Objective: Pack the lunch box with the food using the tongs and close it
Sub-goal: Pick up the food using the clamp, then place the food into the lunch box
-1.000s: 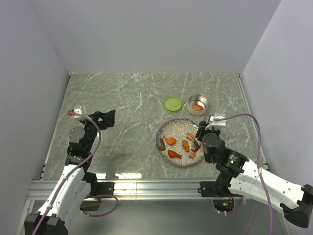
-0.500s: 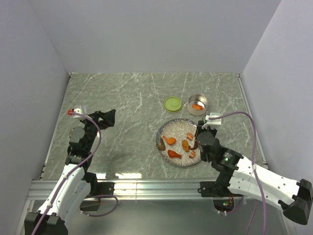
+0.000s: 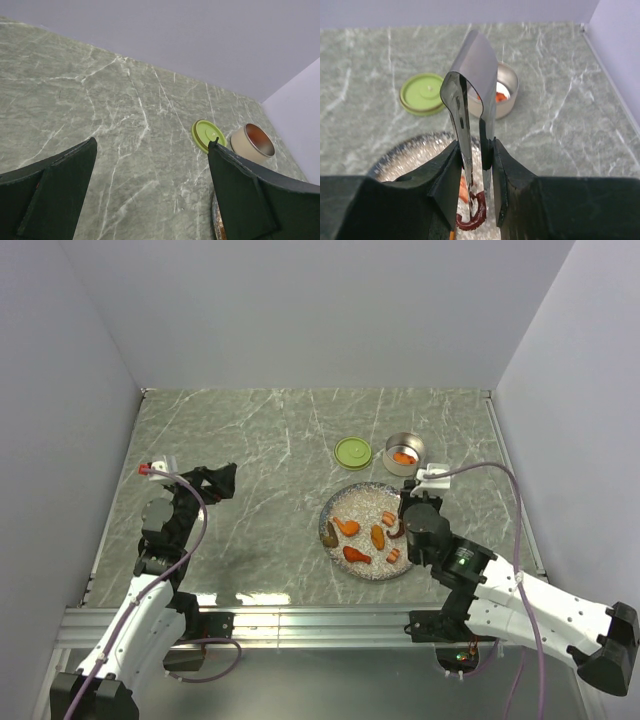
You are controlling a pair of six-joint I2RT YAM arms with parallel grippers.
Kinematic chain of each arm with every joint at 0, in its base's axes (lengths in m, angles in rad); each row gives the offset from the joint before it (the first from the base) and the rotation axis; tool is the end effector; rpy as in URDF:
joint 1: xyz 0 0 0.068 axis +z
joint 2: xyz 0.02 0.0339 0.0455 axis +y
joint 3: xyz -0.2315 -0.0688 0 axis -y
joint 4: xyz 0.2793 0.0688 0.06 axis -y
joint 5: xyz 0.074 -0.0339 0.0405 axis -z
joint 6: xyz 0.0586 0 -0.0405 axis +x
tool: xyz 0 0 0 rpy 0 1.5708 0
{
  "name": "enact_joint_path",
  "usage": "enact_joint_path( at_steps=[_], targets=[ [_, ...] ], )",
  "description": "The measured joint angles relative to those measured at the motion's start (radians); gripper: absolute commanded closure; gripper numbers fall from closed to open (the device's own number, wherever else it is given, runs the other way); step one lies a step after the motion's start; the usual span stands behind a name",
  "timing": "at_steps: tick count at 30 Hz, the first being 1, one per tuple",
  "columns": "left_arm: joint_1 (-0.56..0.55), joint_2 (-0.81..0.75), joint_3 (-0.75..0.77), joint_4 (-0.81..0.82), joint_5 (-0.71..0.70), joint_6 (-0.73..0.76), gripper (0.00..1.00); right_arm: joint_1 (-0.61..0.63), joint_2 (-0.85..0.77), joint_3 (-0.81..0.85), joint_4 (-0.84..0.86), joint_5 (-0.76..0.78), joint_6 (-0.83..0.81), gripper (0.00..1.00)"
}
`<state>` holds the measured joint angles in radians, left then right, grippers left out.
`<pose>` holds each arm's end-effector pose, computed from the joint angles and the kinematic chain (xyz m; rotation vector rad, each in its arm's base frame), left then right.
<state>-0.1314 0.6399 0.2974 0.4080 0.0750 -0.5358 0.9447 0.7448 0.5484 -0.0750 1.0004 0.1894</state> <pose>0.2470 -0.0371 0.2231 -0.2477 1.5142 -0.5904 0.1790 0.1633 0.2464 0.0273 1.7166 -0.0839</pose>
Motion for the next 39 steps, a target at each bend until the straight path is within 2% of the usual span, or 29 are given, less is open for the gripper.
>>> enact_joint_path(
  at_steps=[7,12,23,27,34,37,39],
  targets=[
    [0.000,0.023,0.000,0.012,0.006,0.000,0.01,-0.021,0.004,0.120,0.069,-0.008,-0.117,0.81],
    [0.000,0.025,0.000,0.014,0.007,0.000,0.01,-0.159,0.064,0.215,0.121,-0.101,-0.177,0.81],
    [0.000,0.025,0.000,0.014,0.007,0.000,0.01,-0.492,0.328,0.389,0.196,-0.365,-0.198,0.81],
    [0.000,0.025,0.000,0.014,0.007,0.000,0.00,-0.566,0.425,0.445,0.215,-0.437,-0.197,0.81],
    [0.000,0.026,0.000,0.014,0.007,0.000,0.01,-0.627,0.562,0.520,0.248,-0.507,-0.194,0.81],
    [0.000,0.027,0.000,0.014,0.008,0.000,0.01,-0.646,0.608,0.546,0.251,-0.524,-0.193,0.76],
    [0.000,0.031,0.000,0.014,0.008,0.000,0.01,-0.657,0.630,0.551,0.254,-0.533,-0.192,0.69]
  ],
)
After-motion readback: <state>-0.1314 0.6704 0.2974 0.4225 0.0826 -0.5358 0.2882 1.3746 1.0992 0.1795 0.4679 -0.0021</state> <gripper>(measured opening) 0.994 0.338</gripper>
